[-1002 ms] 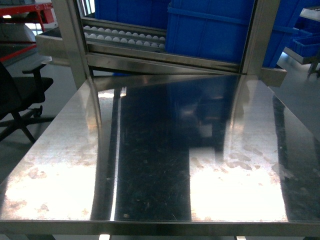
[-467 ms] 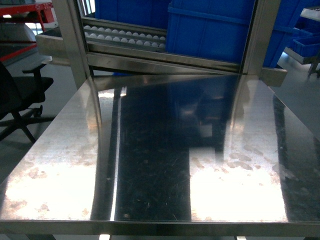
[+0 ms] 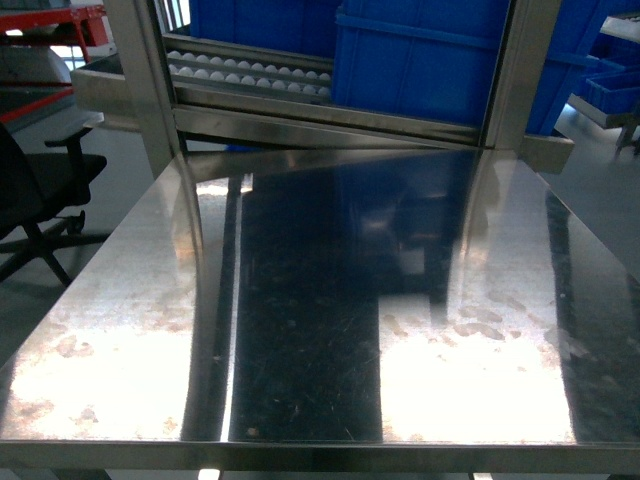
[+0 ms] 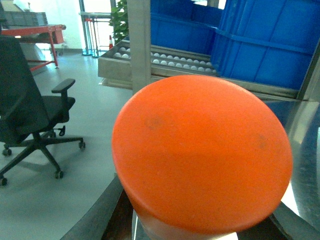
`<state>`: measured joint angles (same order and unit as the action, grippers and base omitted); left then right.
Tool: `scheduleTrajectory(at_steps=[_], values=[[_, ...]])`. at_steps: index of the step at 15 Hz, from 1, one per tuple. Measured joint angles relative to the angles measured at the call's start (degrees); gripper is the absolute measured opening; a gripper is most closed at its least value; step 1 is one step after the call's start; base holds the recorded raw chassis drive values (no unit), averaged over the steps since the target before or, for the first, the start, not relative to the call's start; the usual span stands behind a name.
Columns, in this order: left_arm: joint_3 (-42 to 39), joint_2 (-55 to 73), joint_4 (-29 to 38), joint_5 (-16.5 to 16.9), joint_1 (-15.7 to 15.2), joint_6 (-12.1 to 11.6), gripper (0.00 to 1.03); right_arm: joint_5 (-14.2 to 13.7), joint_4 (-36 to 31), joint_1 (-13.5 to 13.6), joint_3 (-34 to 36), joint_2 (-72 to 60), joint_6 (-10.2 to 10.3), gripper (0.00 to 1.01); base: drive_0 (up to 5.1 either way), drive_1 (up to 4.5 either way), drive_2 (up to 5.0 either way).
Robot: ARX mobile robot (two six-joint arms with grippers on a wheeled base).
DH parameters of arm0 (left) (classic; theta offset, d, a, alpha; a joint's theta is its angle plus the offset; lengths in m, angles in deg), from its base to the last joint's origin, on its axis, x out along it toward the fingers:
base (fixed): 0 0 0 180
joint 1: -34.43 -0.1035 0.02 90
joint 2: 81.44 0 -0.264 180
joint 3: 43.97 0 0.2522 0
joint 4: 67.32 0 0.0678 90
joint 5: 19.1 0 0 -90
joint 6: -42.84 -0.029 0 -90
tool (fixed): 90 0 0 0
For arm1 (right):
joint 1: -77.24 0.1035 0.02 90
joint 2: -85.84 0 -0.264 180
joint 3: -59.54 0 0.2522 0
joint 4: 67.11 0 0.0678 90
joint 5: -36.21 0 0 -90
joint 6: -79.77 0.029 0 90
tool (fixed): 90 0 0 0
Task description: Pick capacitor and pack into box
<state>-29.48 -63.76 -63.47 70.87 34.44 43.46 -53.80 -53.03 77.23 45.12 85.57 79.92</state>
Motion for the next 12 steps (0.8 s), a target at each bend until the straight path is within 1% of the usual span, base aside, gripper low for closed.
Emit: scheduleTrajectory(at_steps=[7, 8, 9, 10, 11, 12], values=[[0.0, -7.52, -7.58, 0.02, 0.11, -0.02, 0.44, 0.0, -0.02, 0.0, 0.0, 0.0, 0.0, 0.98, 0.0, 0.0, 0.0], [0.11, -10.32, -11.23, -0.07, 0.11, -0.02, 0.44, 0.0, -0.02, 0.0, 0.0, 0.0, 0.0, 0.98, 0.0, 0.0, 0.0], [0.04, -16.06, -18.73, -0.02, 0.11, -0.02, 0.44, -0.02, 0.0, 0.0, 0.0, 0.0, 0.02, 0.98, 0.0, 0.0, 0.0], [0.26, -17.05, -16.74, -0.04, 0.11, -0.02, 0.44, 0.0, 0.02, 0.0, 0.0, 0.0, 0.0, 0.98, 0.0, 0.0, 0.0], [0.04, -17.05, -18.49, 0.0, 0.11, -0.02, 0.44, -0.02, -0.09, 0.0, 0.0, 0.0, 0.0, 0.98, 0.0, 0.0, 0.0], [0.07, -17.05, -18.34, 0.02, 0.11, -0.04, 0.44, -0.02, -0.04, 0.0, 0.0, 0.0, 0.0, 0.98, 0.0, 0.0, 0.0]])
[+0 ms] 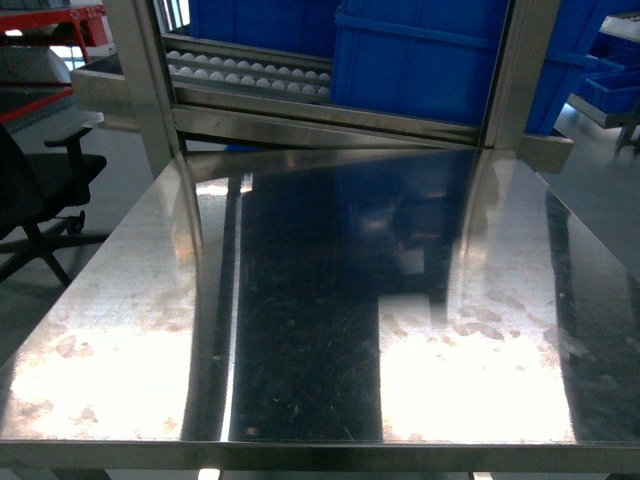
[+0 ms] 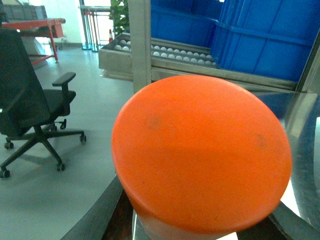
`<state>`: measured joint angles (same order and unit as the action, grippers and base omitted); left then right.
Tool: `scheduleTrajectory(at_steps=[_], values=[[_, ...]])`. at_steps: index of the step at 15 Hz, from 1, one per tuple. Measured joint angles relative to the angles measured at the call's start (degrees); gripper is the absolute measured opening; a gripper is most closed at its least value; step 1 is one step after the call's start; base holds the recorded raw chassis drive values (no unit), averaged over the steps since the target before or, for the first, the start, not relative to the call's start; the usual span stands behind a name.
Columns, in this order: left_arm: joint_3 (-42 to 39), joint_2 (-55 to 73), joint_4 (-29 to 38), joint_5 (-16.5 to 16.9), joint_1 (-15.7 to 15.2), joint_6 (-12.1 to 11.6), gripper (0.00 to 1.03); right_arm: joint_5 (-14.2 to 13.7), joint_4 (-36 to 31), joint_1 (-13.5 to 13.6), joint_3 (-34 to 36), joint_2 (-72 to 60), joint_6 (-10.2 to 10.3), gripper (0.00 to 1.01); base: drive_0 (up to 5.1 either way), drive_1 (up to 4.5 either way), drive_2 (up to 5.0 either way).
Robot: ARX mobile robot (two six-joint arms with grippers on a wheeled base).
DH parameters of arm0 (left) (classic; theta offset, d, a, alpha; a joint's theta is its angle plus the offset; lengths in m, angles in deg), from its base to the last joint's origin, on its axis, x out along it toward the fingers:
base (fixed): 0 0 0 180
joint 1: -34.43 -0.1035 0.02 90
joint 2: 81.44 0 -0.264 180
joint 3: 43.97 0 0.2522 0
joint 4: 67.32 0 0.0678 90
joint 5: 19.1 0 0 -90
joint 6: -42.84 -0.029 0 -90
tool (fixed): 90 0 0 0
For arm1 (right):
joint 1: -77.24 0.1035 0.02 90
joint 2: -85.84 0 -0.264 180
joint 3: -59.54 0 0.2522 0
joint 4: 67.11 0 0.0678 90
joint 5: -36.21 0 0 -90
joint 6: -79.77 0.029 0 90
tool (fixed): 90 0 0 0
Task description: Pick capacitor and pack into box
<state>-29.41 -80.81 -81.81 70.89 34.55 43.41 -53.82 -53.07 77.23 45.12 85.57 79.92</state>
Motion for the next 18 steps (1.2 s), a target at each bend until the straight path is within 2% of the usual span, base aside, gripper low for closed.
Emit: scheduleTrajectory(at_steps=[18], values=[[-0.02, 0.0, 0.35, 0.0, 0.0, 0.02, 0.44, 0.02, 0.04, 0.0, 0.0, 0.0, 0.0, 0.98, 0.0, 0.0, 0.0]])
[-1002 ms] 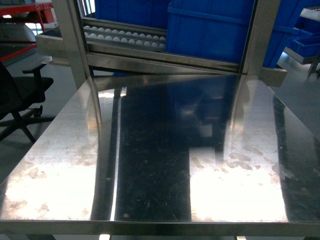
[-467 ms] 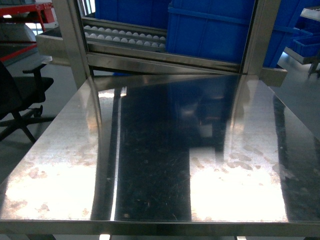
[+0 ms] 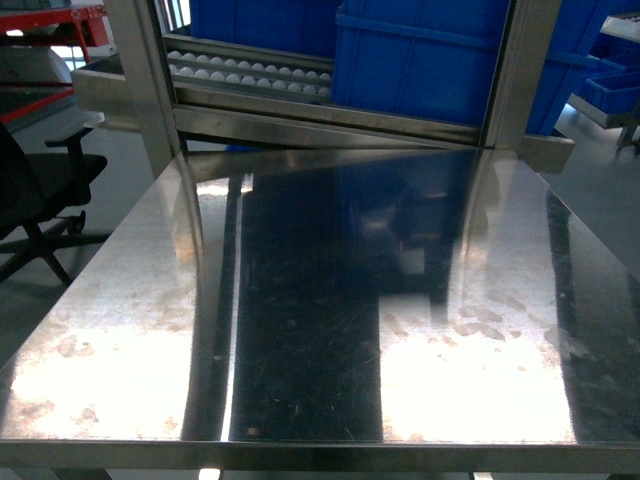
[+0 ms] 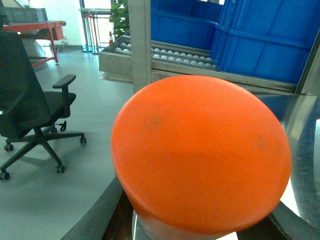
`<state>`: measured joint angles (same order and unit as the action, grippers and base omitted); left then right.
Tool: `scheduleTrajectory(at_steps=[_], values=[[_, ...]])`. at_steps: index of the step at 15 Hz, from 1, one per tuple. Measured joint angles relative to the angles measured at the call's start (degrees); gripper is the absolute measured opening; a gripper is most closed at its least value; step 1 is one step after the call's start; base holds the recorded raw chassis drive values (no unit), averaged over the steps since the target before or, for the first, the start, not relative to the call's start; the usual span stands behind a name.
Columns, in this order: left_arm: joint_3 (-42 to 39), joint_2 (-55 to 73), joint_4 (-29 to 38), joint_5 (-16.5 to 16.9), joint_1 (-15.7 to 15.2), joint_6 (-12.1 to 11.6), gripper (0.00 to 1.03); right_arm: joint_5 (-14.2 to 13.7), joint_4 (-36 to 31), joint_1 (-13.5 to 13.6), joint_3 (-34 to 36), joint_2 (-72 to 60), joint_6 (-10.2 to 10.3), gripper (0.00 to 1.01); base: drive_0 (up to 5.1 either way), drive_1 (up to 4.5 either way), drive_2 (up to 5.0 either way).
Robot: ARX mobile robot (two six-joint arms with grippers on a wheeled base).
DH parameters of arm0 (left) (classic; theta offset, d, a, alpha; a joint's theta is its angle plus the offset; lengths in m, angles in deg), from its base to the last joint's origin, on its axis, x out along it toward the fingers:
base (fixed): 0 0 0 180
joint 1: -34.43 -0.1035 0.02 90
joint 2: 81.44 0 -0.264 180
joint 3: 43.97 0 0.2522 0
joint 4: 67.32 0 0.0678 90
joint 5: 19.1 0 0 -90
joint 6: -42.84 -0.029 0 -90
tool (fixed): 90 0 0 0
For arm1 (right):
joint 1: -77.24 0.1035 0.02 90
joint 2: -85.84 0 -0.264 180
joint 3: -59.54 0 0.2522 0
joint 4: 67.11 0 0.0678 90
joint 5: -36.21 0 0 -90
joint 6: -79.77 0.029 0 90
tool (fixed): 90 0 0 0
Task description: Pick capacitor and pack into box
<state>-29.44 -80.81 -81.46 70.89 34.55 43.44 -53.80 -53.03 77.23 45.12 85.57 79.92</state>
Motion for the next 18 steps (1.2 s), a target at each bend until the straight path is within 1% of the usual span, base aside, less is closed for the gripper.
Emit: scheduleTrajectory(at_steps=[18], values=[[0.0, 0.0, -0.02, -0.02, 0.0, -0.04, 0.44, 0.02, 0.0, 0.0, 0.0, 0.0, 0.0, 0.98, 0.0, 0.0, 0.0]])
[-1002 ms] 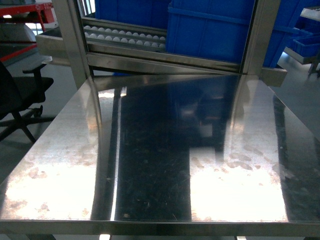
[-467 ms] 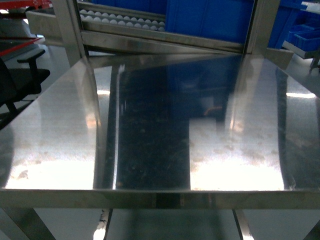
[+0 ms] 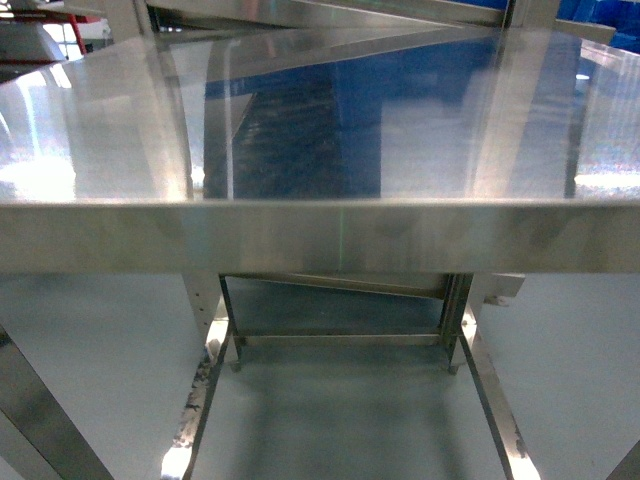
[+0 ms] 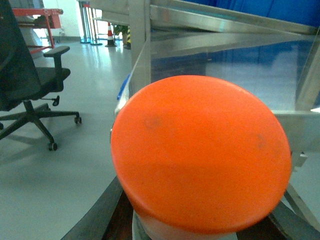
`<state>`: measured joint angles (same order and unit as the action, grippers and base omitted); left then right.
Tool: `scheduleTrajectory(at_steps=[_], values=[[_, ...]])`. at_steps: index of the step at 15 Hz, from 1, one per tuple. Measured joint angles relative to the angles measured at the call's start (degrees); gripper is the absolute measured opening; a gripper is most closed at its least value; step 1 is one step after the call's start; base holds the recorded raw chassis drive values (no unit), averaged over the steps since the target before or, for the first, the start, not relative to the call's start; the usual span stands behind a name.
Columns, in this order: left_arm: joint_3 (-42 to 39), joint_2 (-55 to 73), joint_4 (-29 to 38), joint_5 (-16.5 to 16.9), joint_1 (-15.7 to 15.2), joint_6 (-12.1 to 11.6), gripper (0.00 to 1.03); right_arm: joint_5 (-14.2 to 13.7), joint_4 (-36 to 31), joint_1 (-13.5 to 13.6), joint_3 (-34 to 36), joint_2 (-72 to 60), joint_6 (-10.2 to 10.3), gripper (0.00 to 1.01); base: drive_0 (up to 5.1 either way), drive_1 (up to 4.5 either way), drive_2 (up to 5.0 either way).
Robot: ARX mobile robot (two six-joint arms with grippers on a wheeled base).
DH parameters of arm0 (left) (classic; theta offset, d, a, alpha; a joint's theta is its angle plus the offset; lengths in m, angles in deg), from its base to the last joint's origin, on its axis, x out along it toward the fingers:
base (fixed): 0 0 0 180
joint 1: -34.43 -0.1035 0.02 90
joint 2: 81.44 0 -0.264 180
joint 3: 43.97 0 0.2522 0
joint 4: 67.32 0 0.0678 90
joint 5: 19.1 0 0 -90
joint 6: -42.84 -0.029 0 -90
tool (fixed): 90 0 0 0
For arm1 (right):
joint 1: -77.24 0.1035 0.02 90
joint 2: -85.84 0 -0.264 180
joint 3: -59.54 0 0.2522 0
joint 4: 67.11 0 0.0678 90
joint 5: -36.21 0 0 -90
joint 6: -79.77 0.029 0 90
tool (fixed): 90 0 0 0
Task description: Pick capacitor and pack into box
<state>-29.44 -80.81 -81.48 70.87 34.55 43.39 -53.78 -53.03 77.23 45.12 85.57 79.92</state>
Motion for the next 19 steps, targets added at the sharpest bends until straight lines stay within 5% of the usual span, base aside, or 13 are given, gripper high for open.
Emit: scheduleTrajectory(at_steps=[19], values=[[0.0, 0.0, -0.02, 0.02, 0.0, 0.02, 0.44, -0.02, 0.02, 0.0, 0.0, 0.0, 0.0, 0.98, 0.0, 0.0, 0.0]])
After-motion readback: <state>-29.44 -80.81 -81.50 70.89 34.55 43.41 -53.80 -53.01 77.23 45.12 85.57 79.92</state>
